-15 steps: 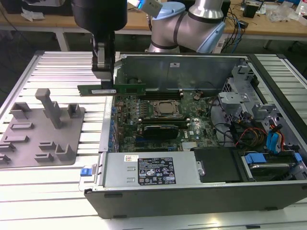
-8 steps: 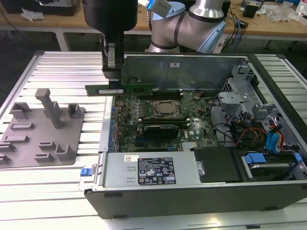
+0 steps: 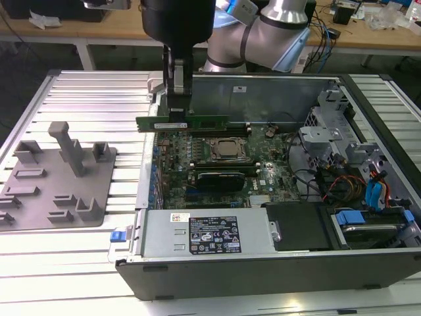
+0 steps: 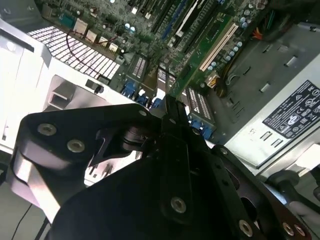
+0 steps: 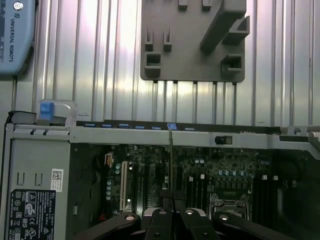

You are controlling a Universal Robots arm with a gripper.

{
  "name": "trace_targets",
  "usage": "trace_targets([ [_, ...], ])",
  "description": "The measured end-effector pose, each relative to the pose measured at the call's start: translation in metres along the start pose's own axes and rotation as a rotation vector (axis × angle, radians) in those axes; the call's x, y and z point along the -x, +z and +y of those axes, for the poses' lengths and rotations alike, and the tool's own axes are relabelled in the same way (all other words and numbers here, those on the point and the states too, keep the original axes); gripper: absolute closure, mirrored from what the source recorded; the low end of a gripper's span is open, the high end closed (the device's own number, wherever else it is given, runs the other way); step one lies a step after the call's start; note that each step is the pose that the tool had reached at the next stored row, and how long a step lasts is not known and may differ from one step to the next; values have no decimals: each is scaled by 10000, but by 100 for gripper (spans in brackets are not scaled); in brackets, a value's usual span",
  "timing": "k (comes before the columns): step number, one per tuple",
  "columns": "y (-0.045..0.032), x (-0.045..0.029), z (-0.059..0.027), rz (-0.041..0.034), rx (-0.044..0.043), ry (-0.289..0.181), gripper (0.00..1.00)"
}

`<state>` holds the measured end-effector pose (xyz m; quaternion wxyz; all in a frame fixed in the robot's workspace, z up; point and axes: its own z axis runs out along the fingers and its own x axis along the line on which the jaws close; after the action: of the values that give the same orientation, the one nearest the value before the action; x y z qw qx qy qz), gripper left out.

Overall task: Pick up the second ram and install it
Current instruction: 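Pick up the second ram and move it above second insertion slot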

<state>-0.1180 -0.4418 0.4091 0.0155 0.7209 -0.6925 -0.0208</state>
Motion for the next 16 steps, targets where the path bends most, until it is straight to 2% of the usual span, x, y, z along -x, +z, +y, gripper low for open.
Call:
trace_targets([
  [5, -6, -4, -109, 1, 0, 1, 91],
  [7, -10, -8, -194, 0, 0, 1, 91],
  [11, -15, -12, -289, 0, 0, 0, 91],
  [13, -20, -16, -392, 0, 0, 2, 91],
  [15, -28, -21, -540, 1, 1, 1, 91],
  [16, -30, -23, -580, 0, 0, 1, 91],
])
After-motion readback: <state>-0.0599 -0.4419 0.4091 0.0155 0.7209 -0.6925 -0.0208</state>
